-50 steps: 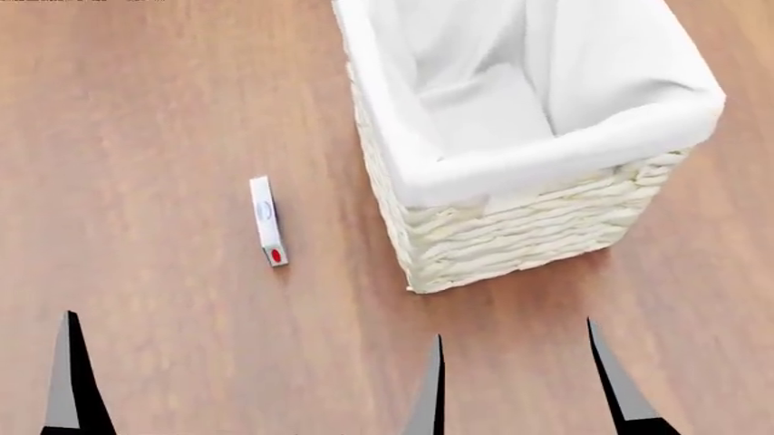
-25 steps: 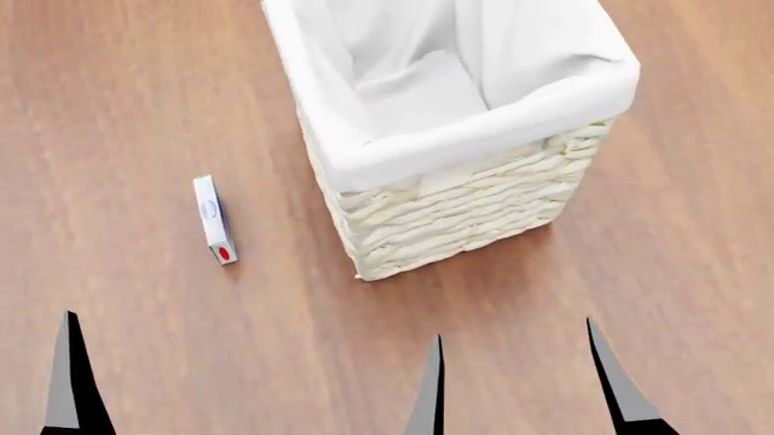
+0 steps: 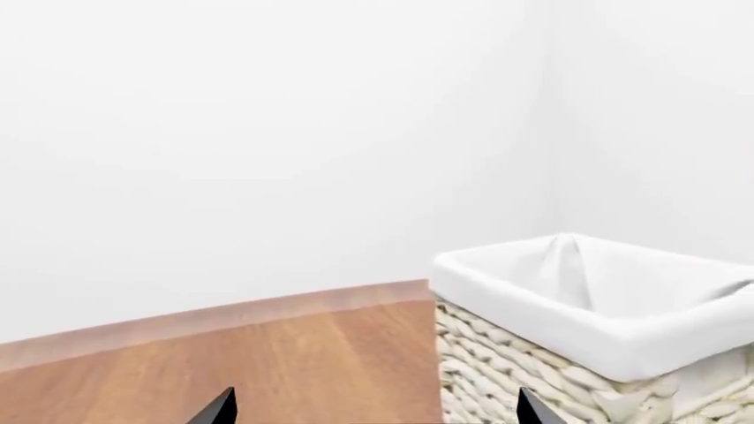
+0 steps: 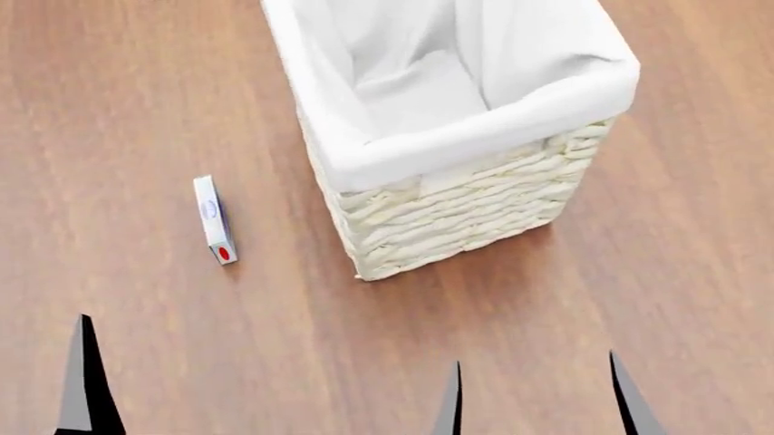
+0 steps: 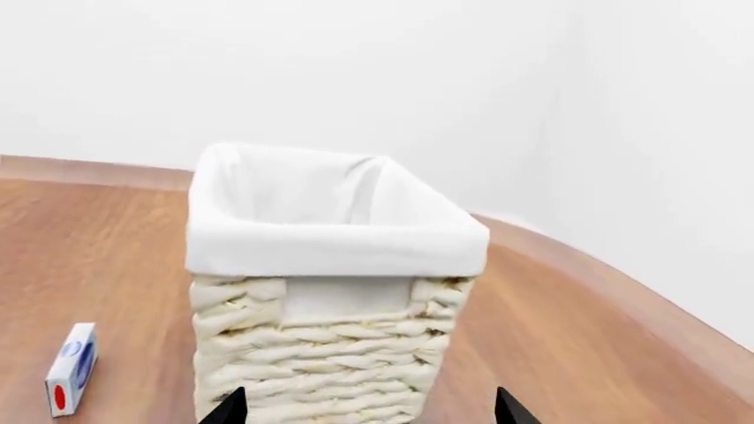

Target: Pick up the alphabet soup and the cream cheese box, and put them in the basket.

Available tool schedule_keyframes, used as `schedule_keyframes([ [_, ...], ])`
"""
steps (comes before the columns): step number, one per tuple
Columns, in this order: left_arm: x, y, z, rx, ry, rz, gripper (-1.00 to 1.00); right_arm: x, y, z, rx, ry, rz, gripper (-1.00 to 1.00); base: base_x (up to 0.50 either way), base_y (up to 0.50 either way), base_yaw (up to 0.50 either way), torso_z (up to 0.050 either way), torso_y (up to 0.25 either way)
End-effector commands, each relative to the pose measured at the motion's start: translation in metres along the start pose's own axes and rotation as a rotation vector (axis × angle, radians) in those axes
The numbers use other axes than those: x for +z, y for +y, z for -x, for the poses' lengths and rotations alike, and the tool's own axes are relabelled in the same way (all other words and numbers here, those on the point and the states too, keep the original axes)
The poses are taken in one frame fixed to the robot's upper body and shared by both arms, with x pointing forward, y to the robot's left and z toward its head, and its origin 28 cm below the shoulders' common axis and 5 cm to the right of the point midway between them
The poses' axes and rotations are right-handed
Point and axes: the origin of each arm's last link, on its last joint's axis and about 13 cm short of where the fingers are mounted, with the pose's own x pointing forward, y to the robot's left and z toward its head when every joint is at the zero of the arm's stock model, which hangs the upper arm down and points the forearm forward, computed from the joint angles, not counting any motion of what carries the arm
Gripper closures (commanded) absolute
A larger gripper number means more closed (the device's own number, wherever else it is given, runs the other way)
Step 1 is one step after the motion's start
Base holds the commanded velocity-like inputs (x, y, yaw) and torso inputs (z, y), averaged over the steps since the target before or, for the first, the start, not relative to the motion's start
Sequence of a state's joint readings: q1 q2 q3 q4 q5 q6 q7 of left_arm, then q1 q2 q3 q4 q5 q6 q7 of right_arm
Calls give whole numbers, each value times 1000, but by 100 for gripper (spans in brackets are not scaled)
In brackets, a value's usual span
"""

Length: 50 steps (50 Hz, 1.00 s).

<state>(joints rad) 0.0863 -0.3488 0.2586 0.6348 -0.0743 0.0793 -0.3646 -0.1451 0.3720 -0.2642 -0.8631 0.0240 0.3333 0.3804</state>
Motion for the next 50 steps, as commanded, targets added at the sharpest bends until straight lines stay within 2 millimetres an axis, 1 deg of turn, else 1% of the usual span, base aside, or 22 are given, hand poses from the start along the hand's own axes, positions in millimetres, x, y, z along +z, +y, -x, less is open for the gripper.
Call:
schedule_keyframes([
  [1, -2, -3, -1, -16, 4, 4, -100, 10, -2, 11, -1, 28, 12, -100, 0, 0, 0, 0, 0],
  [5, -3, -4, -1, -25, 6, 4, -100, 15, -3, 18, -8, 41, 19, -100, 0, 0, 0, 0, 0],
  [7, -3, -4, -3, -29, 4, 5, -100, 20, -4, 21, -10, 44, 31, -100, 0, 0, 0, 0, 0],
  [20, -5, -3, -4, -24, 4, 1, -100, 17, -1, 34, -9, 135, 5, -100, 0, 0, 0, 0, 0],
  [23, -5, -1, -4, -18, 5, 5, -100, 19, -2, 35, -19, 162, 8, -100, 0, 0, 0, 0, 0],
  [28, -6, -1, -4, -23, 6, 9, -100, 27, -1, 38, -32, 216, -45, -100, 0, 0, 0, 0, 0],
  [32, -7, 0, -4, -18, 5, 6, -100, 23, 2, 40, -25, 251, -45, -100, 0, 0, 0, 0, 0],
  [36, -8, 0, -4, -16, 7, 11, -100, 23, 0, 41, -36, 273, -54, -100, 0, 0, 0, 0, 0],
  [40, -7, -1, -3, -17, 7, 15, -100, 20, 1, 45, -40, 296, -45, -100, 0, 0, 0, 0, 0],
  [50, -8, 0, -3, -17, 8, 15, -100, 17, 0, 48, -55, 349, -65, -100, 0, 0, 0, 0, 0],
])
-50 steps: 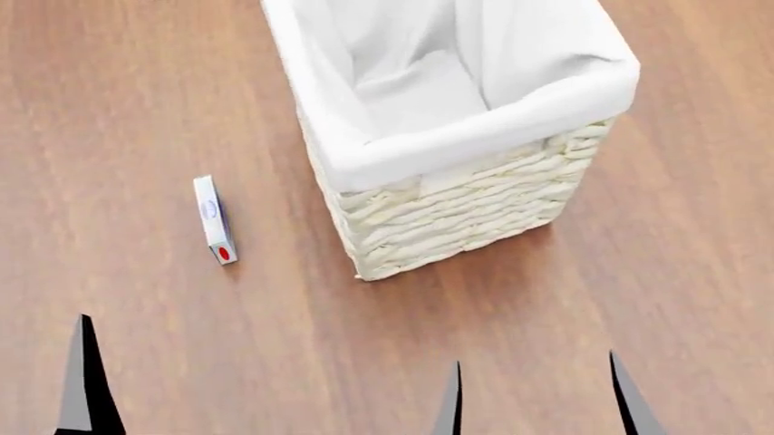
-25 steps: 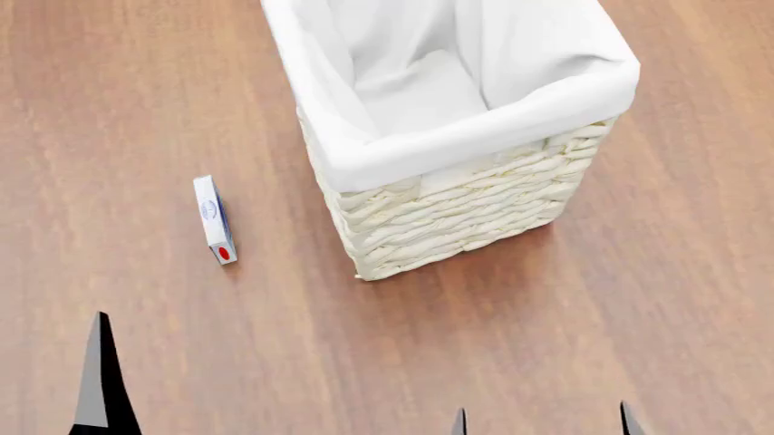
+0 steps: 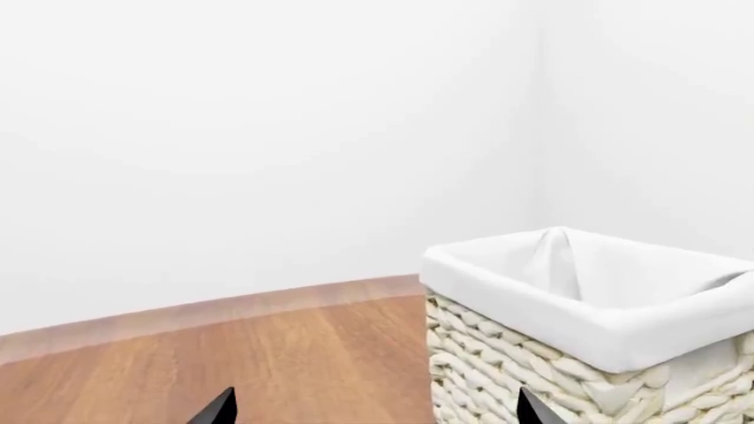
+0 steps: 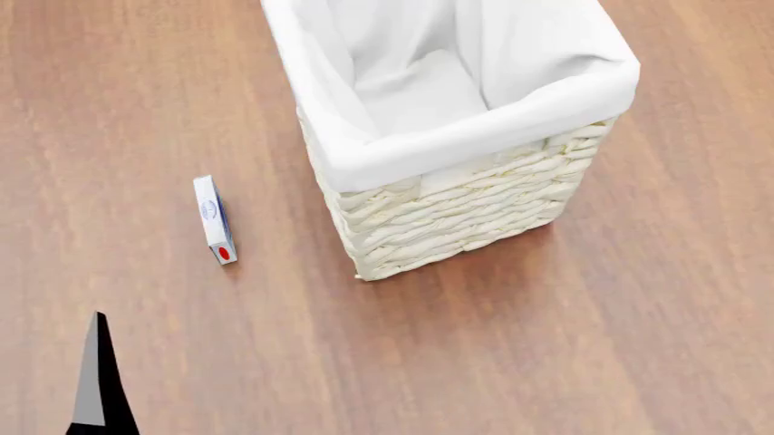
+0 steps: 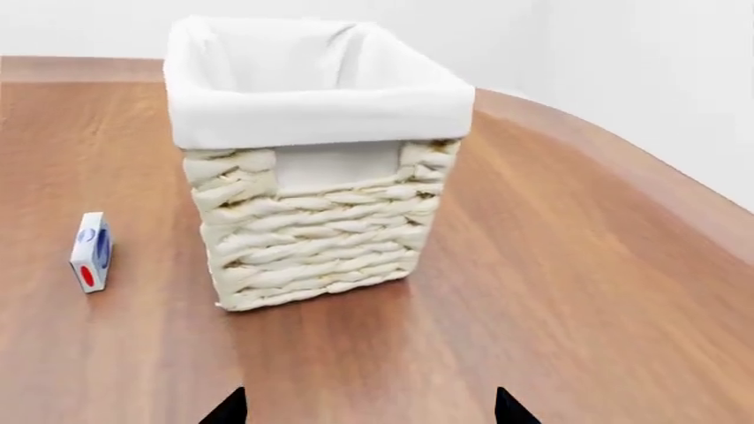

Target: Pick up the alphabet soup and the cream cheese box, and put them in the basket.

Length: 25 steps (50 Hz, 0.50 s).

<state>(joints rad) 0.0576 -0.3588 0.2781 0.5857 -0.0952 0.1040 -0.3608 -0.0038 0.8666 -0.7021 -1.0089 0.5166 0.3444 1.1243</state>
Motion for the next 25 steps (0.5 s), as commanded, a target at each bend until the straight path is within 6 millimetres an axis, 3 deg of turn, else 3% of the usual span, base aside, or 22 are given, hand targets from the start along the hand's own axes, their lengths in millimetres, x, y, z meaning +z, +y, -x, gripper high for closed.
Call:
schedule_keyframes([
  [1, -1, 0, 0, 0, 1, 3, -100, -3, -3, 5, -31, 76, 0, -100, 0, 0, 0, 0, 0],
  [25, -2, 1, 0, 0, 2, 5, -100, -21, -5, 11, -17, 238, -42, -100, 0, 0, 0, 0, 0],
])
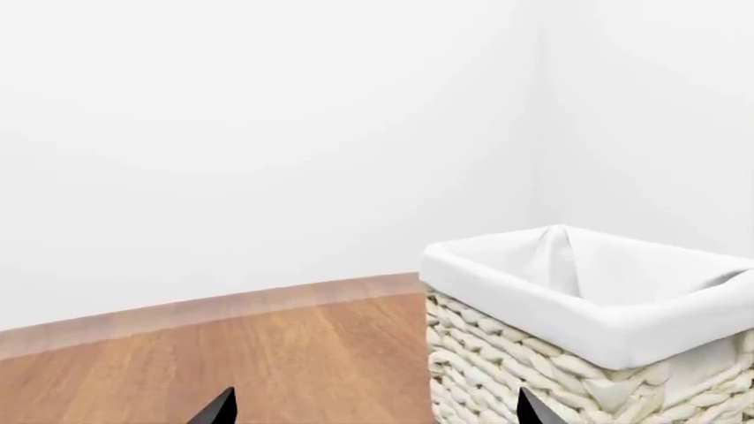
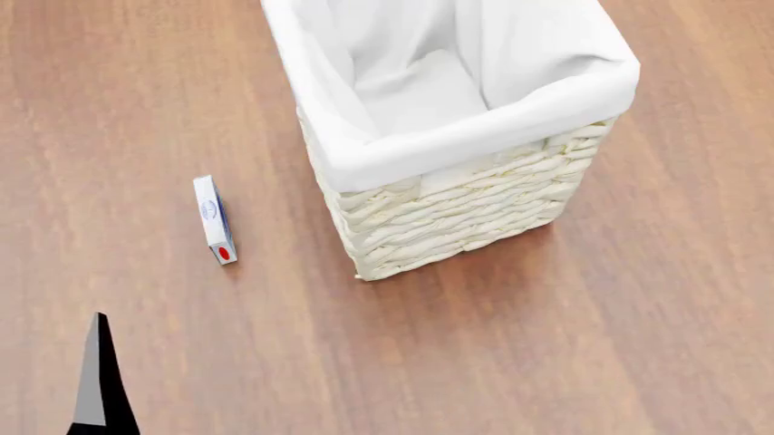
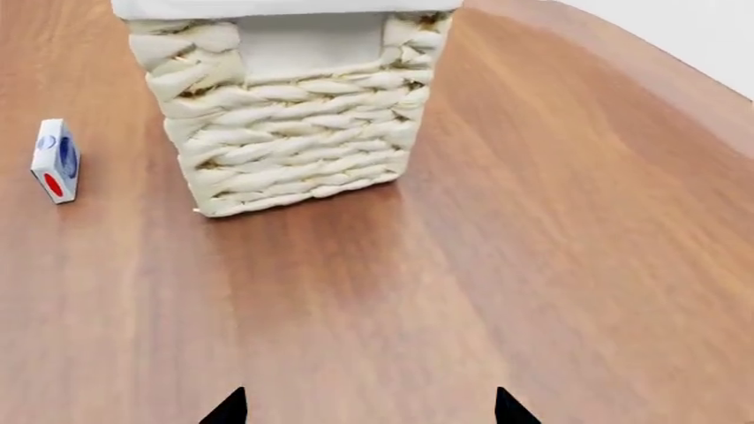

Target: Pick up the alphabet soup and the cream cheese box, and put them in the basket.

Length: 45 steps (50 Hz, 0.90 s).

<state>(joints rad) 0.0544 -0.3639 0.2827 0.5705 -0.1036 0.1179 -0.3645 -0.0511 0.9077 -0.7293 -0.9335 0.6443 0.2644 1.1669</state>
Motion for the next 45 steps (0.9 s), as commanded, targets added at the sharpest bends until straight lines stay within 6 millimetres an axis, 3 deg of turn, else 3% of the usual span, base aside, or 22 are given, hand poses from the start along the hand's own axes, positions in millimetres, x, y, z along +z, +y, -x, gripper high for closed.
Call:
schedule_keyframes([
  [1, -2, 0, 1, -1, 4, -2, -100, -8, -3, 2, -7, 64, -8, -100, 0, 0, 0, 0, 0],
  [24, 1, -2, 2, -6, 0, -1, -100, -19, -7, 11, -16, 135, -28, -100, 0, 0, 0, 0, 0],
  [45, 0, -1, 1, 1, 0, -5, -100, -20, -3, 3, 33, 131, -54, -100, 0, 0, 0, 0, 0],
])
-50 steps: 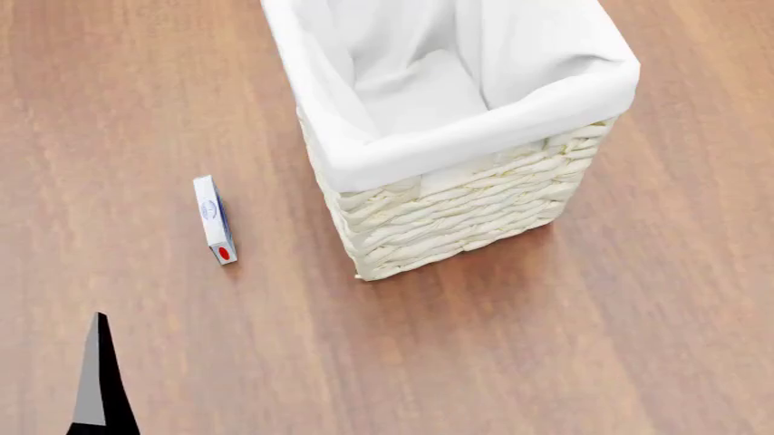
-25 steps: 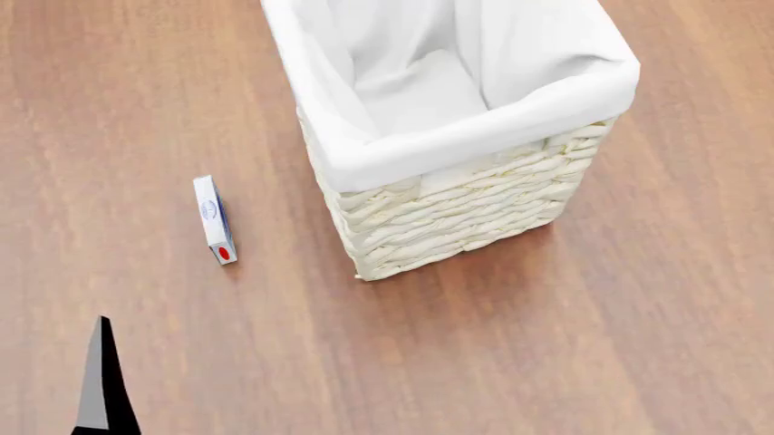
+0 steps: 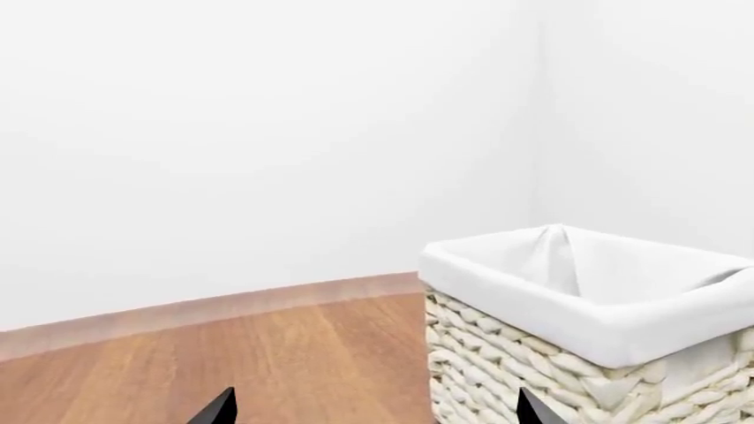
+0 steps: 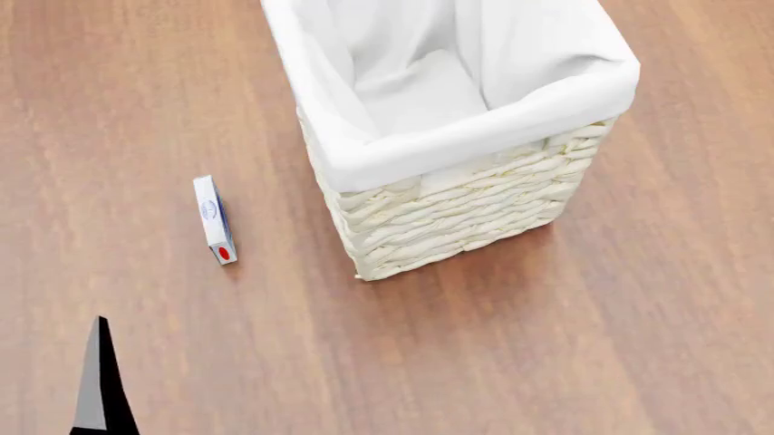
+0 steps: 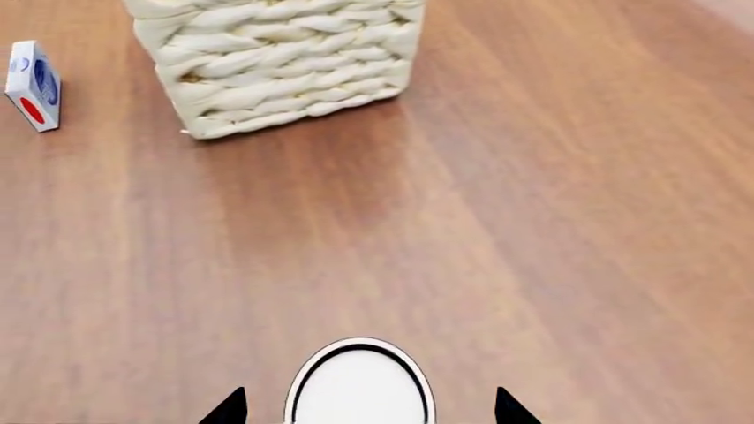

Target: Pick up the alphabet soup and the cream cheese box, and put them in the basket.

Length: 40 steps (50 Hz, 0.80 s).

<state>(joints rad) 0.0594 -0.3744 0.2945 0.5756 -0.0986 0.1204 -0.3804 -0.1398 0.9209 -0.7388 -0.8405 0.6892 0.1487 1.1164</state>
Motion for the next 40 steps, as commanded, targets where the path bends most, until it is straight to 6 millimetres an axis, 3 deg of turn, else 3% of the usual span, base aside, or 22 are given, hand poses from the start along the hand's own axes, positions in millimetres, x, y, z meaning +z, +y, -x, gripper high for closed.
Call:
schedule_keyframes([
  [1, 0, 1, -1, 5, -1, -4, -100, -2, 1, -4, 22, 6, -11, -100, 0, 0, 0, 0, 0],
  [40, -2, 0, -1, 5, 6, -7, -100, -5, 2, -20, 45, 19, -53, -100, 0, 0, 0, 0, 0],
])
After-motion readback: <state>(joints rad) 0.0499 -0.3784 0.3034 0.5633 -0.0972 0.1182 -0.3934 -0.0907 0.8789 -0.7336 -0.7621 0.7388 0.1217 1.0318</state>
